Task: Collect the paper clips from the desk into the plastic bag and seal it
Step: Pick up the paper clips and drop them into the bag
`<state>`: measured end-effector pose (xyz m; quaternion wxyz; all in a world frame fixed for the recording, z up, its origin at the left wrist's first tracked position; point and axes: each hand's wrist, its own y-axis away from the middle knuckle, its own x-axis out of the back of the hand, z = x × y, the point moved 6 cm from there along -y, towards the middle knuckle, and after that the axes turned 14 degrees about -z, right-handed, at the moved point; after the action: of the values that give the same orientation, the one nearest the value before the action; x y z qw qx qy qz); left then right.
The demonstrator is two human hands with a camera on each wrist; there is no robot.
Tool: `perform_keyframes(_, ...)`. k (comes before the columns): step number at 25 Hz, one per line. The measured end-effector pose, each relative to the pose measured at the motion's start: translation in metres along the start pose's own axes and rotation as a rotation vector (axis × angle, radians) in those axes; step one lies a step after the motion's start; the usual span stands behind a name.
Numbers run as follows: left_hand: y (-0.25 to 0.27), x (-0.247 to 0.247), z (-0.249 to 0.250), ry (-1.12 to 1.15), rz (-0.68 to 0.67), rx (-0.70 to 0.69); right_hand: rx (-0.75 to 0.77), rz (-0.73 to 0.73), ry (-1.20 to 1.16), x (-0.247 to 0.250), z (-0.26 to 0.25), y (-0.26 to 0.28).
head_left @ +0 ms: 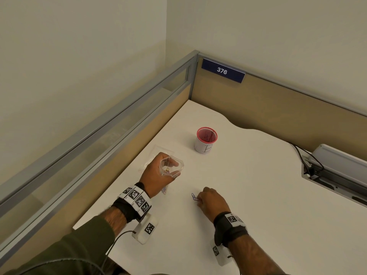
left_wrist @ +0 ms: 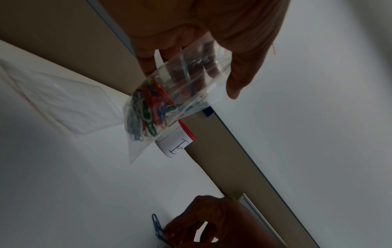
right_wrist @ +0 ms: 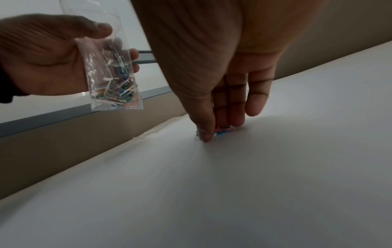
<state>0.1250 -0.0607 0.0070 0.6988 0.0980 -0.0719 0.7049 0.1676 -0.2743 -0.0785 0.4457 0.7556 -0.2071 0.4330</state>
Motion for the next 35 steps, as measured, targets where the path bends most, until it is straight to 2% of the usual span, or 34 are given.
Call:
perform_keyframes(8,-0.002,-0.001,-0.001,0.001,-0.007,0.005,-0.053,0.015,0.0,0.007,-0.001,-0.005)
perform_keyframes(11,-0.002,0.0,-0.001,0.005,0.002,0.011,-0.08,0.013,-0.095,0.018,0.005,0.0)
perform_keyframes(13,-0.002,0.0,-0.002,0.014,0.004,0.007,-0.063,0.064,-0.208,0.038,0.004,0.01)
perform_keyframes(16,-0.002,-0.003,-0.003,0.021,-0.003,0.013,0.045,0.257,-0.373,0.089,-0.012,0.031)
perform_keyframes(19,-0.003,-0.008,-0.003,0.018,-0.021,0.005,0.218,0.429,-0.579,0.143,-0.042,0.052)
perform_keyframes(22,-0.006,-0.014,0.002,-0.003,-0.056,-0.018,0.347,0.427,-0.664,0.166,-0.075,0.06)
perform_keyframes(24,-0.006,-0.016,0.006,-0.018,-0.07,-0.021,0.368,0.385,-0.644,0.166,-0.091,0.057)
perform_keyframes(27,-0.007,-0.015,0.007,-0.035,-0.077,-0.006,0.343,0.376,-0.587,0.161,-0.099,0.056)
perform_keyframes(31,-0.004,-0.011,0.006,-0.028,-0.039,-0.015,0.308,0.467,-0.611,0.164,-0.082,0.062)
perform_keyframes(33,-0.002,-0.01,0.003,0.0,-0.036,-0.011,0.249,0.479,-0.617,0.157,-0.063,0.055)
perform_keyframes(35,-0.001,-0.009,-0.001,0.024,-0.04,-0.013,0.146,0.414,-0.552,0.137,-0.041,0.039)
